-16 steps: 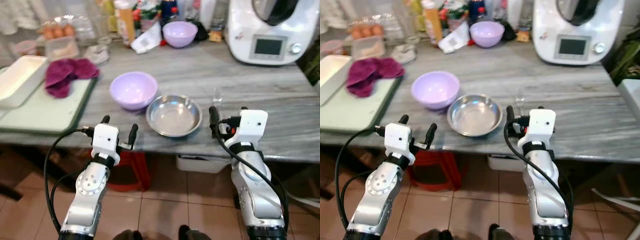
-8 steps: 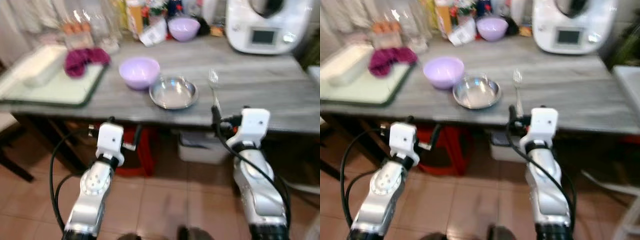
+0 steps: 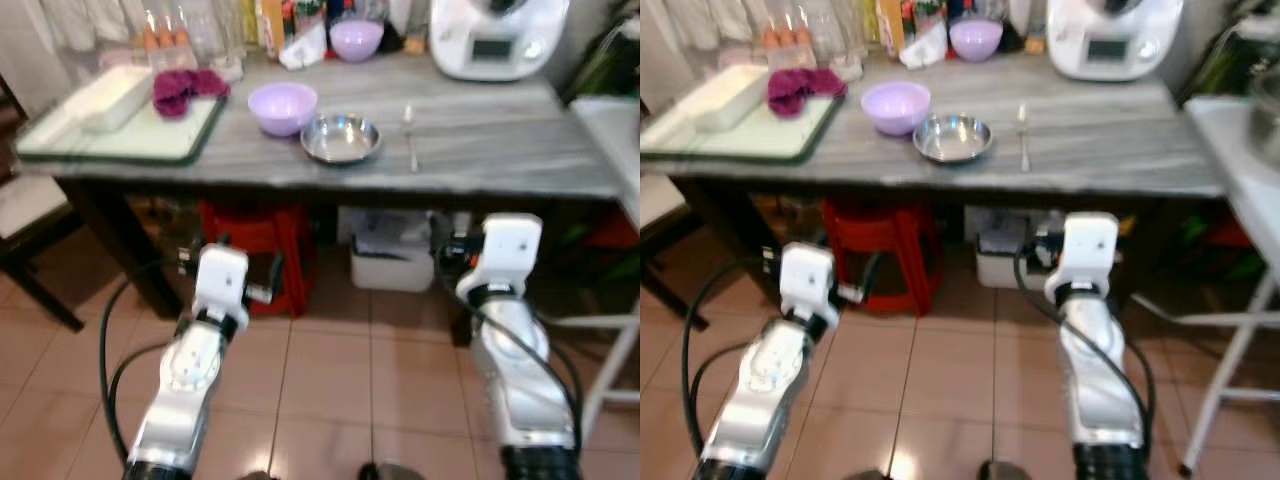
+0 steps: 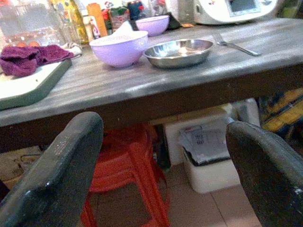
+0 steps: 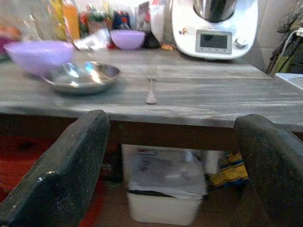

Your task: Setting the table

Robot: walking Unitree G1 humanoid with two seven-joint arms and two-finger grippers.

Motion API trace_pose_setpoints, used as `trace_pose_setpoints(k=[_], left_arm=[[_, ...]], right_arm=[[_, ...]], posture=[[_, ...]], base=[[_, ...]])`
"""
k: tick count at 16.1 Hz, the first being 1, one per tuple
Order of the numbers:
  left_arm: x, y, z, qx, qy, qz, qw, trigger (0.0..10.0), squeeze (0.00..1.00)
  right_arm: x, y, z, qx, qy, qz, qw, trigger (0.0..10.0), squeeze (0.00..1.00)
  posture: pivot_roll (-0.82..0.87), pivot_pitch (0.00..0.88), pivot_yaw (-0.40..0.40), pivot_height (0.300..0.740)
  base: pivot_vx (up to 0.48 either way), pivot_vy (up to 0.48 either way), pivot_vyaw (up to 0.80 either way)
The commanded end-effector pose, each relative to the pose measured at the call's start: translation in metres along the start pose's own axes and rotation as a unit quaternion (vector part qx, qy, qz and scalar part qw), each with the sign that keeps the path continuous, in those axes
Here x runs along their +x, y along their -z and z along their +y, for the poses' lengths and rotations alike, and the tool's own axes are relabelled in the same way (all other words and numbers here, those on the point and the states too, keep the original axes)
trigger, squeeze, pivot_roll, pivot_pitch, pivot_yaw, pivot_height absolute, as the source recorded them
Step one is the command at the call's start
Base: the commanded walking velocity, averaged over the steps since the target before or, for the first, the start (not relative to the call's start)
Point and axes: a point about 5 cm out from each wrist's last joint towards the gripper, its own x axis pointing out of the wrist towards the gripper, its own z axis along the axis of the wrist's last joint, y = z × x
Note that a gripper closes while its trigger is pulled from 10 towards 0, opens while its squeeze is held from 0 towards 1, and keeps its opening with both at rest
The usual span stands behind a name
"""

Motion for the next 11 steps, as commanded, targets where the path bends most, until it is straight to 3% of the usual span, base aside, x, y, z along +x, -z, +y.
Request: trace_pose_setpoints(k=[1, 5, 11], left_arm=[[0.0004, -0.0026, -0.0001, 0.004, 0.003, -0.008, 1.000, 10.0, 0.00], [-0.0017, -0.0061, 0.0016, -0.019, 0.018, -0.020, 0.999, 10.0, 0.00], [-0.0017, -0.0082, -0.0040, -0.019, 0.039, -0.027, 0.999, 10.0, 0.00]], right_arm=[[0.0029, -0.0026, 0.0020, -0.002, -0.005, -0.002, 1.000, 10.0, 0.00], [0.0054, -0.0034, 0.0101, 0.005, -0.025, -0.006, 1.000, 10.0, 0.00], [0.0062, -0.0027, 0.0106, 0.011, -0.026, -0.004, 1.000, 10.0, 0.00]], posture=[[-0.12, 0.132, 0.038, 0.740], [-0.11, 0.129, 0.035, 0.740], [-0.11, 0.127, 0.037, 0.740]], base=[[0.000, 0.000, 0.00], [0.000, 0.000, 0.00], [0.000, 0.000, 0.00]])
